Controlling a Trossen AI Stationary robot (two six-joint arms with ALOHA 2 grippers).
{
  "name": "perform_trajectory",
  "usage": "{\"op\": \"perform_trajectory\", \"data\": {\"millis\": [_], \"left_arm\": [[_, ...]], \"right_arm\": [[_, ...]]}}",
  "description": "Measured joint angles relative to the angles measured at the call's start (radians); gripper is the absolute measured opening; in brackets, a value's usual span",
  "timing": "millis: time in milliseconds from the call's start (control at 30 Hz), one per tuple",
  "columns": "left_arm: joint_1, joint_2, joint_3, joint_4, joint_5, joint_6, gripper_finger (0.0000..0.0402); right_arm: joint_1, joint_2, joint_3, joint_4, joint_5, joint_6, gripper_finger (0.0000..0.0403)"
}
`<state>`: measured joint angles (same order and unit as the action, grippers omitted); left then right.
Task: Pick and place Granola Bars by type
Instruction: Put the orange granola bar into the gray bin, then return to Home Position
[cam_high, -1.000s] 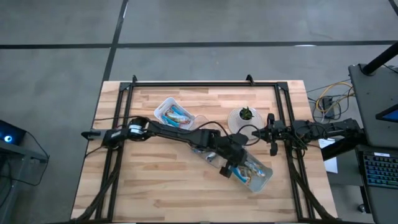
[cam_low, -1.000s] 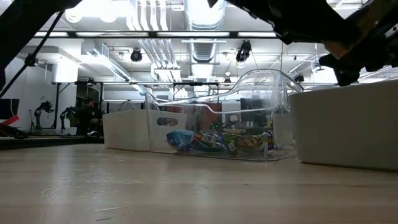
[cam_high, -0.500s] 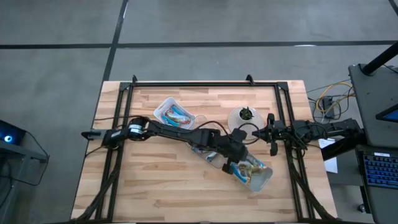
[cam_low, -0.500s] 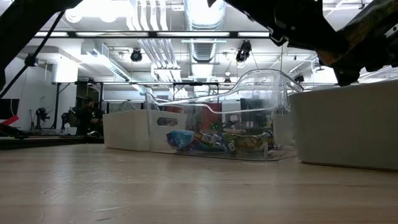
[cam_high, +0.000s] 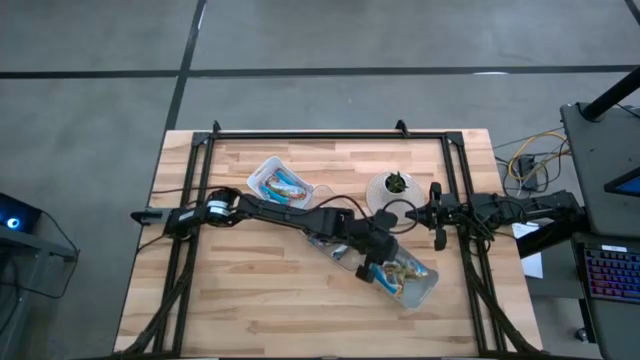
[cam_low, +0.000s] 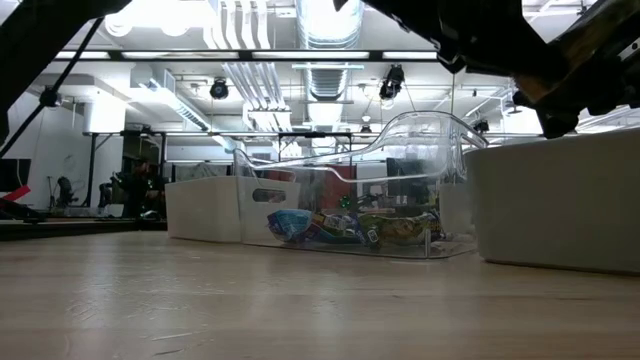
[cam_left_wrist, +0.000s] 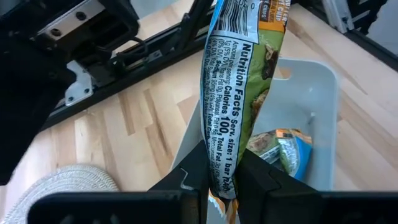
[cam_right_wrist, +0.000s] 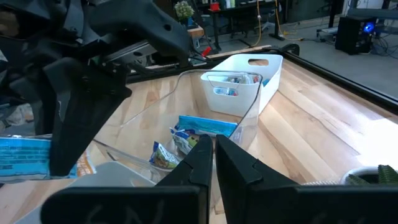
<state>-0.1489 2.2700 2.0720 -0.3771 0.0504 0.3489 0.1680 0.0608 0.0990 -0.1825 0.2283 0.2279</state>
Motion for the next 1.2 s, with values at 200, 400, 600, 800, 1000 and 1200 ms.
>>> {"op": "perform_trajectory", "data": {"millis": [200,400,600,800,1000,1200], "left_arm": [[-0.001,0.0,0.0,-0.001,0.015,-0.003,0.0037],[-0.001,0.0,-0.001,-0.007,0.037,-0.008,0.0051],[-0.001,0.0,-0.001,-0.007,0.038,-0.031,0.0106],[-0.002,0.0,-0.001,-0.016,0.036,-0.038,0.0132],[-0.003,-0.001,-0.001,-0.019,0.016,-0.039,0.0133],[-0.004,-0.013,0.0,-0.043,0.015,-0.071,0.0118]], "right_arm": [[0.0,0.0,0.0,0.0,0.0,0.0,0.0013],[0.0,0.0,0.0,0.0,0.0,0.0,0.0013],[0.0,0.0,0.0,0.0,0.0,0.0,0.0013],[0.0,0.0,0.0,0.0,0.0,0.0,0.0013],[0.0,0.0,0.0,0.0,0.0,0.0,0.0013],[0.0,0.0,0.0,0.0,0.0,0.0,0.0013]]}}
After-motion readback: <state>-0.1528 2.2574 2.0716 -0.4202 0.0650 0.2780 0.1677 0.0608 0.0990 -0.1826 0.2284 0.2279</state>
